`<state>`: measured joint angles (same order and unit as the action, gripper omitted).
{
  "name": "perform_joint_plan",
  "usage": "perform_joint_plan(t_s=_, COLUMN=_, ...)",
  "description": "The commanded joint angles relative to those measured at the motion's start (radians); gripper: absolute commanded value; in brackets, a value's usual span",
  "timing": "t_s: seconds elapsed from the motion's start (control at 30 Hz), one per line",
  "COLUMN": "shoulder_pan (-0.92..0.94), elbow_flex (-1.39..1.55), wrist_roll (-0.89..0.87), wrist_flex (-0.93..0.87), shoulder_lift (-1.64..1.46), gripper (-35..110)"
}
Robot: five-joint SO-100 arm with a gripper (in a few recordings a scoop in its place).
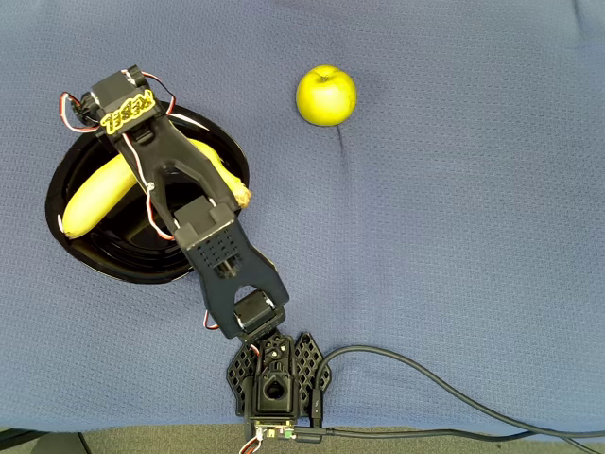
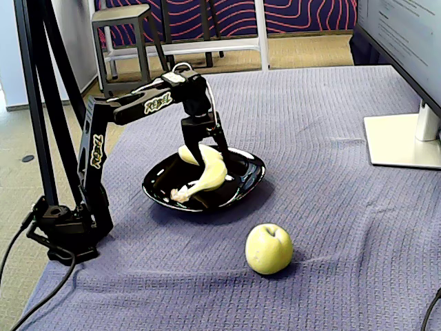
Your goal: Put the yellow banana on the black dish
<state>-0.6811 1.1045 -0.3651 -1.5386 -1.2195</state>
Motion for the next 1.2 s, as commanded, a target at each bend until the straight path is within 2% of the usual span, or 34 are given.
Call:
perform_joint_plan(t_s=0.0, shoulder_pan=0.018, elbow_flex=-0.017, wrist_roll=0.015, wrist_flex=0.026, shoulder_lift=-0.021, gripper=0)
perform_joint_plan(t_s=0.17, shoulder_pan=0.02, elbow_flex=0.0, wrist_roll=0.018, wrist_flex=0.032, shoulder_lift=-0.026, gripper=9)
perform_joint_plan(t_s=0.7, shoulder_pan=0.084, elbow_flex=0.141, wrist_roll=0.043, wrist_flex=0.107, shoulder_lift=-0.049, gripper=9)
perform_joint_plan(t_s=1.17, shoulder_pan=0.086, elbow_flex=0.153, wrist_roll=0.037, wrist_flex=0.106, shoulder_lift=-0.066, gripper=17)
